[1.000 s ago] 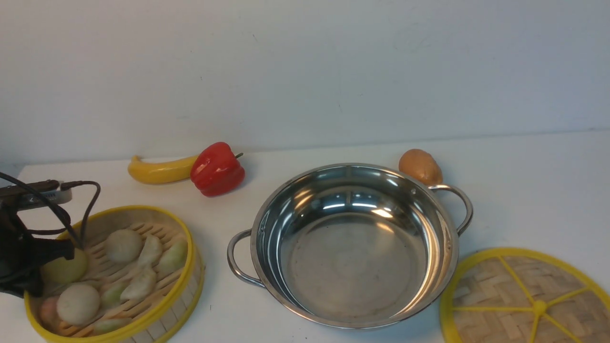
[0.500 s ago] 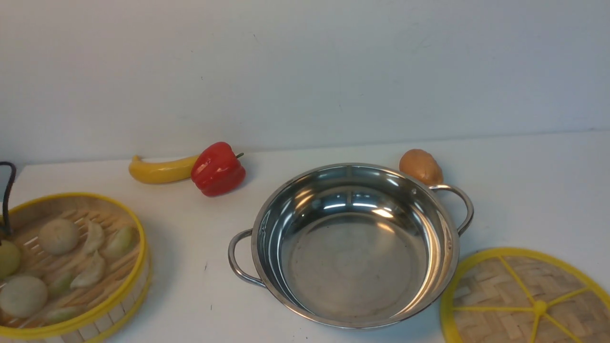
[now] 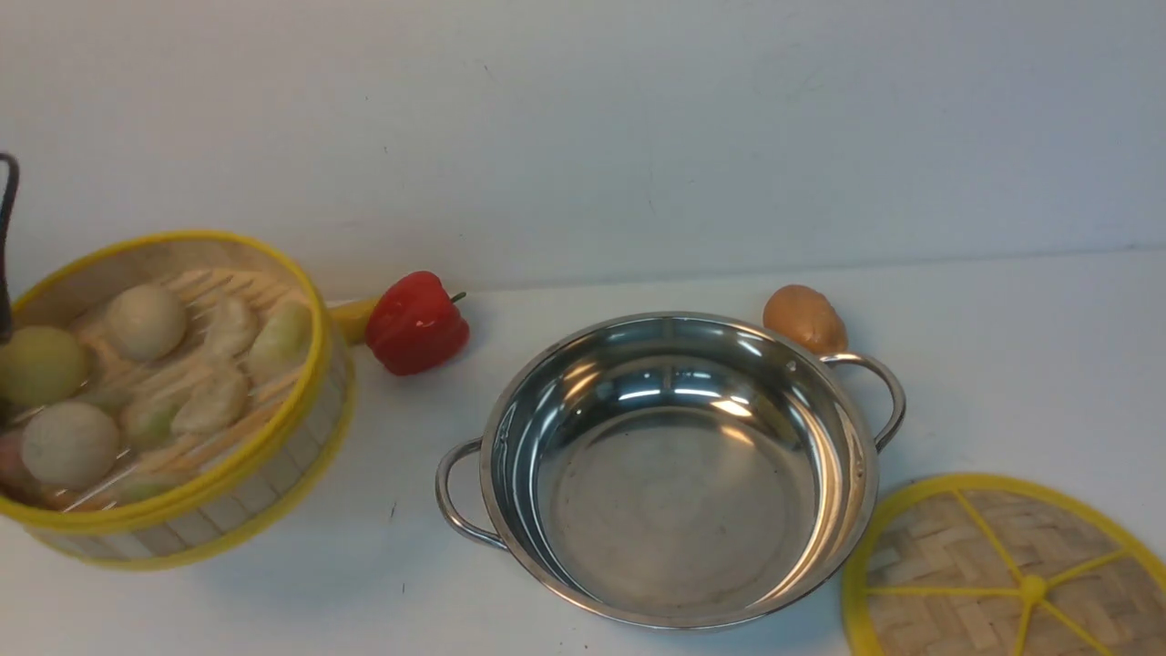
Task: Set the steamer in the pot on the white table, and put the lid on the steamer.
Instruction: 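Place the bamboo steamer basket with dumplings into the steel pot with the left gripper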
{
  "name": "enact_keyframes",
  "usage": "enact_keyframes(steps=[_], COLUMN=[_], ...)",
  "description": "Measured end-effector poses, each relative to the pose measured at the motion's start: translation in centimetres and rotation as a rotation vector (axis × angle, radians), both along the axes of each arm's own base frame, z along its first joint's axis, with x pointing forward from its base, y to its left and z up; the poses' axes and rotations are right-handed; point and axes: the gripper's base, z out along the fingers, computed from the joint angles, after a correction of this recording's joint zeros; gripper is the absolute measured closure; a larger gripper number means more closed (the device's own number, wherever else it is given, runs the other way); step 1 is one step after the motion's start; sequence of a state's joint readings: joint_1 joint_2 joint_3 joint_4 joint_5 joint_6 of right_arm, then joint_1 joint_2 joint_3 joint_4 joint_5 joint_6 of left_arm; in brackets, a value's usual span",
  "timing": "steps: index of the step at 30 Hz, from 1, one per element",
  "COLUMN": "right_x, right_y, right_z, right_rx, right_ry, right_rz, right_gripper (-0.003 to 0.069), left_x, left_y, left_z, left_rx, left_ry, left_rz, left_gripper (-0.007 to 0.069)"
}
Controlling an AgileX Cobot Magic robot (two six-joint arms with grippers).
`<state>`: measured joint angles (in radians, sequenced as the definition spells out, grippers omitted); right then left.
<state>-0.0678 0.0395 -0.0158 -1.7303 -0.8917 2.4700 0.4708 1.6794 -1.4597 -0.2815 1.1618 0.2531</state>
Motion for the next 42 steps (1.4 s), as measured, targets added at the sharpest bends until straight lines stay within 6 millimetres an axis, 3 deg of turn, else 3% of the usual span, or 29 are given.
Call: enact_keyframes(steps=[1,4,5,8,14,19,24,31,42], right_x=[0.0,0.0,0.0,0.0,-0.1,-0.2,-0.2,-0.2,-0.2], right_y=[0.0,0.0,0.0,0.0,0.0,0.1,0.2,0.2,0.2], right_z=[0.0,0.0,0.0,0.0,0.0,0.0,0.0,0.0,0.0], right_rx=[0.0,0.0,0.0,0.0,0.013,0.017,0.017,0.017,0.018], right_ry=[0.0,0.0,0.0,0.0,0.019,0.027,0.031,0.031,0.032], right_rz=[0.0,0.001,0.001,0.001,0.005,0.017,0.024,0.025,0.025], right_gripper=[0.041,0.041,0.041,0.041,0.041,0.041,0.041,0.041,0.041], left_x=[0.2,2.3,2.4,4.0,6.8,8.8,10.2,11.1,11.1], left_y=[-0.4,-5.9,-6.2,-12.4,-21.2,-26.1,-28.2,-28.8,-29.0], left_z=[0.2,1.6,1.7,1.9,0.7,-1.0,-2.9,-5.7,-5.8], left_rx=[0.003,0.021,0.022,0.021,0.006,0.035,0.065,0.066,0.044], left_ry=[-0.005,-0.04,-0.041,-0.05,-0.042,-0.02,0.014,0.075,0.07], left_rz=[-0.016,-0.181,-0.19,-0.342,-0.534,-0.623,-0.655,-0.664,-0.676], left_gripper=[0.0576,0.0576,0.0576,0.0576,0.0576,0.0576,0.0576,0.0576,0.0576])
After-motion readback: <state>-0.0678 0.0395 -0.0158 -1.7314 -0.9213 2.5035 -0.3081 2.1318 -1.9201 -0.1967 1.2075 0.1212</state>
